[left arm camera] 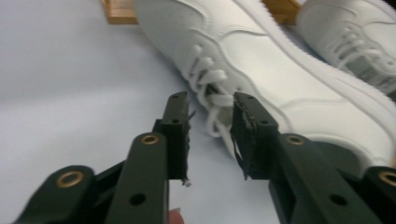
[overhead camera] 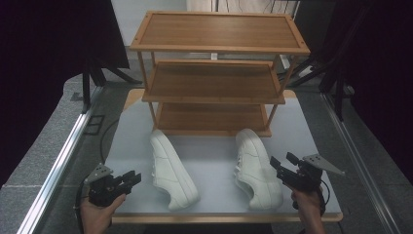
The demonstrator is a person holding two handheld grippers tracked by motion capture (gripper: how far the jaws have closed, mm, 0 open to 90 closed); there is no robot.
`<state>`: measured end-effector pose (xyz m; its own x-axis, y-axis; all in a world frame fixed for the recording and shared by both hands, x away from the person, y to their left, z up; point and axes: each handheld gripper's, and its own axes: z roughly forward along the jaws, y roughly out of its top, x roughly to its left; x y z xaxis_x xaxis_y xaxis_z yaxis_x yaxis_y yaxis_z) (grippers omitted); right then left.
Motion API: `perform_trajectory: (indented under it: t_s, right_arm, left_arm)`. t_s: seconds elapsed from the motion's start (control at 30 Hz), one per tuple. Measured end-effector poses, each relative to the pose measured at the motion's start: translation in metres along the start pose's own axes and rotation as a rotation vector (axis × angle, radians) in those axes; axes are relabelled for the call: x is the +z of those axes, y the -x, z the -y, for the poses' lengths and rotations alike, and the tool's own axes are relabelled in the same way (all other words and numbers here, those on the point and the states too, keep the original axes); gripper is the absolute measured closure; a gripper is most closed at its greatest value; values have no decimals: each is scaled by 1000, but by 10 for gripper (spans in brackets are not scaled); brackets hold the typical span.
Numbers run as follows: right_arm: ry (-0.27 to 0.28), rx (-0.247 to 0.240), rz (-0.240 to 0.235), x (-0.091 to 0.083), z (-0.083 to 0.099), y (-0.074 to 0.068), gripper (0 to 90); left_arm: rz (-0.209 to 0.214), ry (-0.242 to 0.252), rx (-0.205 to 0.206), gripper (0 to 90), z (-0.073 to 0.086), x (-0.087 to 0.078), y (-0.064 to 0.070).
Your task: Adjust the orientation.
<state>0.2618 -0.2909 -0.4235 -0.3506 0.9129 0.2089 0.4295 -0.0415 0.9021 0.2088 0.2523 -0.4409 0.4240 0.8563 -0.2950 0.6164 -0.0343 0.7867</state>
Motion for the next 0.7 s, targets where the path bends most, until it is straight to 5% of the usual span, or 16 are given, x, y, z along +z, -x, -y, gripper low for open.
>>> perform_trajectory:
  t_s: [0.23, 0.47, 0.7]
  right_arm:
    - [5, 11, 0, -3, 0, 3, 303]
    - [4, 12, -2, -3, -1, 4, 303]
    - [-14, 9, 4, 1, 1, 3, 303]
  left_arm:
    - [45, -19, 11, 786, 24, 0, 17]
    - [117, -119, 67, 818, 49, 9, 36]
    - [143, -103, 90, 822, 46, 19, 47]
